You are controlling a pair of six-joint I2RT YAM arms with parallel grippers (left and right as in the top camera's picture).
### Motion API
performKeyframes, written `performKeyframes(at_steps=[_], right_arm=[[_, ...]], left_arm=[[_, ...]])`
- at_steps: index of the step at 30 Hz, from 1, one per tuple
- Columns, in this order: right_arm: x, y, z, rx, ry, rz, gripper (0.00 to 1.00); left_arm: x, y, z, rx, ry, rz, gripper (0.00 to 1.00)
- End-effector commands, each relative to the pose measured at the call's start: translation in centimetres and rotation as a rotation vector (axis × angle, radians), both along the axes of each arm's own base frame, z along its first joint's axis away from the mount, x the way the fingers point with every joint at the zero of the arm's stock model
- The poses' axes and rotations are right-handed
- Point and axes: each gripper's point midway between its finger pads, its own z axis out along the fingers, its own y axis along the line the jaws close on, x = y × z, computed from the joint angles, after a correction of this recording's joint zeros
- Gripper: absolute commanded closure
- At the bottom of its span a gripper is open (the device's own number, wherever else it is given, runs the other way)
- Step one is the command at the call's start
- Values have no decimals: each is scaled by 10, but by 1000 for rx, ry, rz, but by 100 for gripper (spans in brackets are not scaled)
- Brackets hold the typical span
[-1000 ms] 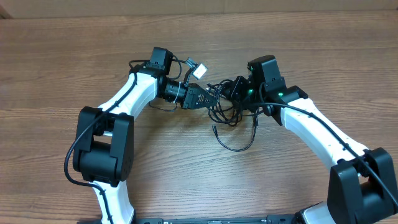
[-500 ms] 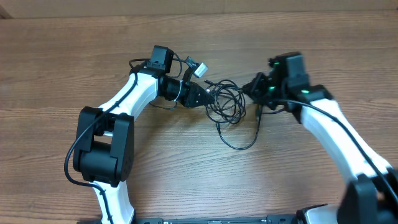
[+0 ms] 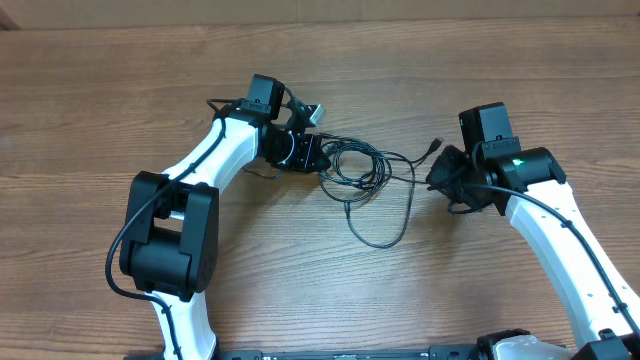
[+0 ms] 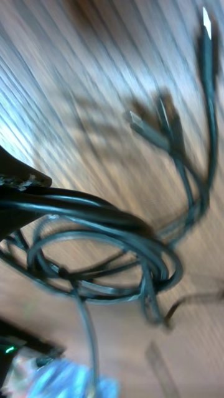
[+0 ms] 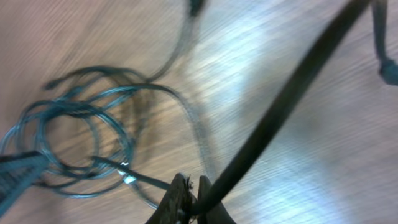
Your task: Untangle cables
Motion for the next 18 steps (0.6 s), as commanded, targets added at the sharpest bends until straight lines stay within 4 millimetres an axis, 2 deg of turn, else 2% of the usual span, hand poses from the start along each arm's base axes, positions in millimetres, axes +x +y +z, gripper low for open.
performKeyframes(at_steps=[1,2,3,4,6,8,9,11,18], right_arm=[[-8,-27,-1,-102,34,-100,96],[-13,-22,-2,-79,53,-87,95],[-17,-17,-3,-60,71,-76,84],[-23,-12,-5,-40,98,-63,65],[-37,-9,-8,-31,156,-43,43],[-52,-12,-10,-60,214,-14,12],[-59,-16,-11,-84,240,2,0],[-67,-26,-12,-131,273,-12,0],[-70,-22,-12,-101,287,-12,0]], left_arm=[[18,25,-9,143,3,146,96],[17,23,-7,129,5,141,96],[17,21,-6,120,9,137,96],[17,21,-6,120,8,137,96],[17,22,-6,122,0,127,96],[16,22,-7,127,-9,114,96],[17,25,-9,143,-9,120,95],[19,31,-12,187,-21,135,95],[18,49,-23,296,-27,146,95]])
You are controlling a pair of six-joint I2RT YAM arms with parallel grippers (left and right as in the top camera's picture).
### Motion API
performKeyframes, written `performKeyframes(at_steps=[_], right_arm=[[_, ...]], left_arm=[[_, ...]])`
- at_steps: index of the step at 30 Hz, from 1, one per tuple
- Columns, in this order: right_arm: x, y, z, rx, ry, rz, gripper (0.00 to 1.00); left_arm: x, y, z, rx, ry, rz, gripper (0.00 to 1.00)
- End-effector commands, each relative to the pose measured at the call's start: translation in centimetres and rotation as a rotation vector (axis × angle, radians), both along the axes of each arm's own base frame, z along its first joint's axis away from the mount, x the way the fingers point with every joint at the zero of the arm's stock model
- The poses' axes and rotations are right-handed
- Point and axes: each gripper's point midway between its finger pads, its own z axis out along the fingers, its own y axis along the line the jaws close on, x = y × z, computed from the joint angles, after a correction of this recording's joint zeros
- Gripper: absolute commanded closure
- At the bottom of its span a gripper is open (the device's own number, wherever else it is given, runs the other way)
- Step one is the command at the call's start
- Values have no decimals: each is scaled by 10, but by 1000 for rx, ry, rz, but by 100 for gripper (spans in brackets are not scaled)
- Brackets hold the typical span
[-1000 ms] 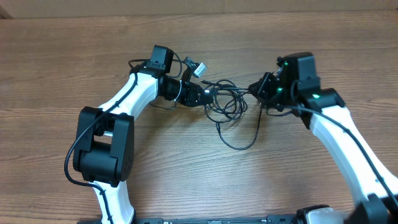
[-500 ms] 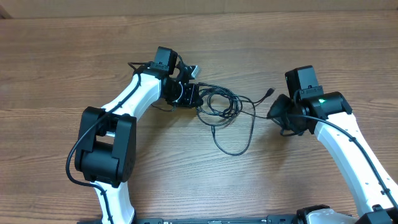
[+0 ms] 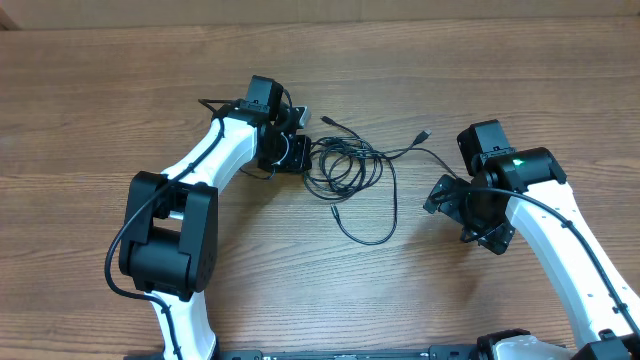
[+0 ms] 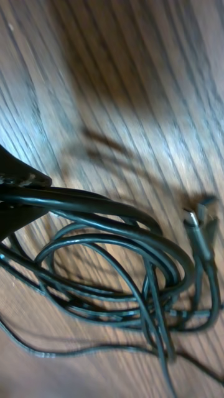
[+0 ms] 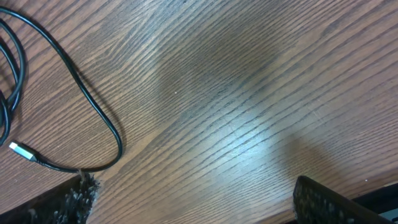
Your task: Untangle cables
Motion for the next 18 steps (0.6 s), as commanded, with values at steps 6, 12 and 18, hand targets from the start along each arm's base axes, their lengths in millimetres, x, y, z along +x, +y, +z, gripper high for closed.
performKeyframes(at_steps=[6,12,18], right_arm=[[8,1,3,4,-35,6,0],[17,3,4,12,-74,6,0],[25,4,5,18,-106,6,0]], left_arm=[[6,12,-1,68,-28,21,96],[-6,9,-11,65,42,84,96],[-9,10,-12,68,56,84,95]])
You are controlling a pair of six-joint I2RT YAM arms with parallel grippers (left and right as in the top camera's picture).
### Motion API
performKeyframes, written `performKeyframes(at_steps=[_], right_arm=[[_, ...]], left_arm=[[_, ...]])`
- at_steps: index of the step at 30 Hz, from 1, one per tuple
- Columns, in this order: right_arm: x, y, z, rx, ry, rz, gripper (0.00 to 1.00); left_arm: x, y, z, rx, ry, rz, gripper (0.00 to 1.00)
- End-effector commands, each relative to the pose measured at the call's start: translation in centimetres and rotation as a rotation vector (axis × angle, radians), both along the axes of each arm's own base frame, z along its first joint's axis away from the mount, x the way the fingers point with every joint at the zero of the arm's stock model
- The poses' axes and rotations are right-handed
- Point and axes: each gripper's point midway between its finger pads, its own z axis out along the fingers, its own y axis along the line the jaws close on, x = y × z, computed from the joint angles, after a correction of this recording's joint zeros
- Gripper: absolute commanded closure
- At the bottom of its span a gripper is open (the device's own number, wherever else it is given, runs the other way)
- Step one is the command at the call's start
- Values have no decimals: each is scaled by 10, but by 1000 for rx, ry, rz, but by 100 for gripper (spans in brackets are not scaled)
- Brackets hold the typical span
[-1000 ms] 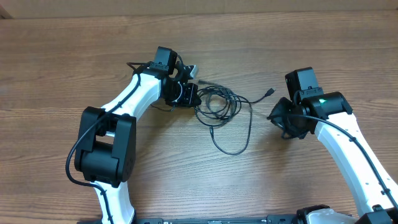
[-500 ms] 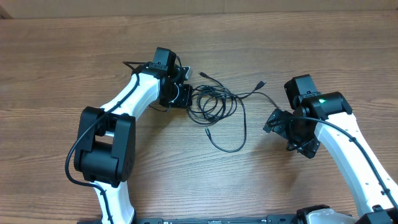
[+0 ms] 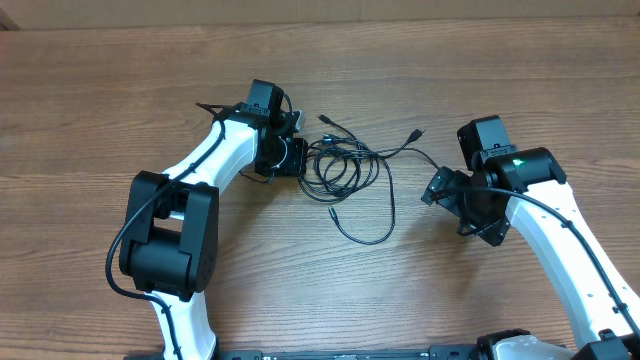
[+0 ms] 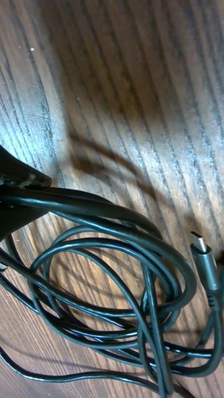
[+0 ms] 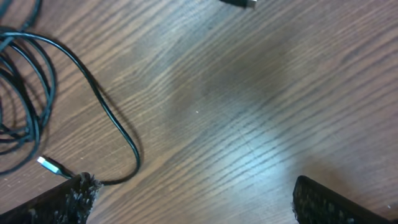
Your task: Untangle cables
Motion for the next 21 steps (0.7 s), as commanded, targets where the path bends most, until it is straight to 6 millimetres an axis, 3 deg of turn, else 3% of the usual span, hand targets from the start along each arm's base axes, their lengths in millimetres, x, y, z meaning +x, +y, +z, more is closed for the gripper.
performKeyframes(at_steps=[1,6,9,13,15,16,19,21], right_arm=[[6,1,4,4,-28,2,0],[8,1,4,6,-39,2,0],[8,1,4,6,-39,2,0],[8,1,4,6,-39,2,0],[8,1,4,6,-39,2,0],[8,1,4,6,-39,2,0],[8,1,4,6,-39,2,0],[9,1,4,6,-39,2,0]], left_arm=[[-5,0,-2,13,17,15,96],[-10,-9,2,-51,47,6,96],[-13,-27,18,-171,56,-36,96],[-5,-50,66,-337,4,-114,96],[1,-56,102,-372,-63,-158,96],[1,-57,109,-372,-77,-170,96],[-2,-59,157,-348,-208,-289,96],[-1,-52,172,-280,-259,-295,95]])
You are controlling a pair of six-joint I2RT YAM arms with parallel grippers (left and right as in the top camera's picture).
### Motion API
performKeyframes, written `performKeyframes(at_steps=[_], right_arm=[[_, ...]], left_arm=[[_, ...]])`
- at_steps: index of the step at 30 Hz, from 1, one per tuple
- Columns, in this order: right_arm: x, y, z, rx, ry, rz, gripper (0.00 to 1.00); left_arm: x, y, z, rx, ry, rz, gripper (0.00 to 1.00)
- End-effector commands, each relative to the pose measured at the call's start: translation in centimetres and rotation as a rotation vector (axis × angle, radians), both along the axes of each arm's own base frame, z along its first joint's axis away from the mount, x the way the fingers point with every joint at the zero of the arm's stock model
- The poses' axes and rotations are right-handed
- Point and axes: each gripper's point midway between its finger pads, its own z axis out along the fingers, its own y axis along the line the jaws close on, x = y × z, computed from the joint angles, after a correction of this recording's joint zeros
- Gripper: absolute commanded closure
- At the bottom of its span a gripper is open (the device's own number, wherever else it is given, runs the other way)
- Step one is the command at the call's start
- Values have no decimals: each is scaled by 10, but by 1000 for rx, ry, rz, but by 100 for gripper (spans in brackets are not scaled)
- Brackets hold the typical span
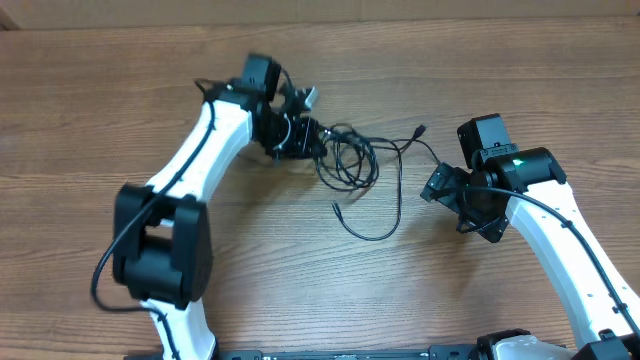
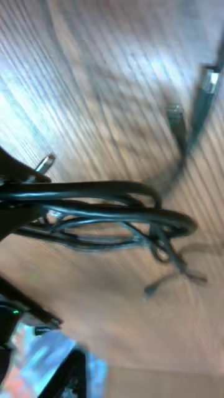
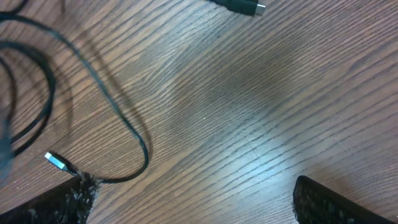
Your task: Untangle cables
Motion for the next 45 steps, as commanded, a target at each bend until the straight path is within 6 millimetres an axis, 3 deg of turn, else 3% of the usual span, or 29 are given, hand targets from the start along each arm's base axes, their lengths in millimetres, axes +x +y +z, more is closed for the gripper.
performKeyframes(at_steps=[1,3,5,6,7,11,17,23,25,26,28,34,39,45], right_arm=[[3,0,3,0,-17,2,0],[4,0,3,1,-19,2,0],[3,0,3,1,-18,2,0],[3,0,4,1,-19,2,0],[3,0,3,1,-18,2,0],[4,0,3,1,-19,2,0],[17,9,7,48,-72,9,0],[23,13,8,69,-96,13,0],[22,13,8,69,-93,13,0],[22,13,8,69,-91,13,0],[19,12,8,67,-81,12,0],[12,16,7,90,-52,17,0],[10,23,7,127,-43,24,0],[10,25,8,140,-38,26,0]], left_arm=[[4,0,77,36,-265,-80,93],[2,11,82,119,-284,-42,88],[-2,23,82,194,-274,-5,75],[-7,34,76,258,-249,13,57],[-11,40,72,294,-230,17,55],[-23,57,57,392,-152,46,54],[-38,67,33,445,-54,81,49],[-48,71,-5,458,31,148,75],[-50,73,-19,461,46,177,78],[-50,74,-25,468,54,196,78],[-50,80,-39,494,68,257,68],[-52,86,-66,499,113,400,63],[-52,86,-89,461,137,525,49],[-47,96,-106,476,111,627,52]])
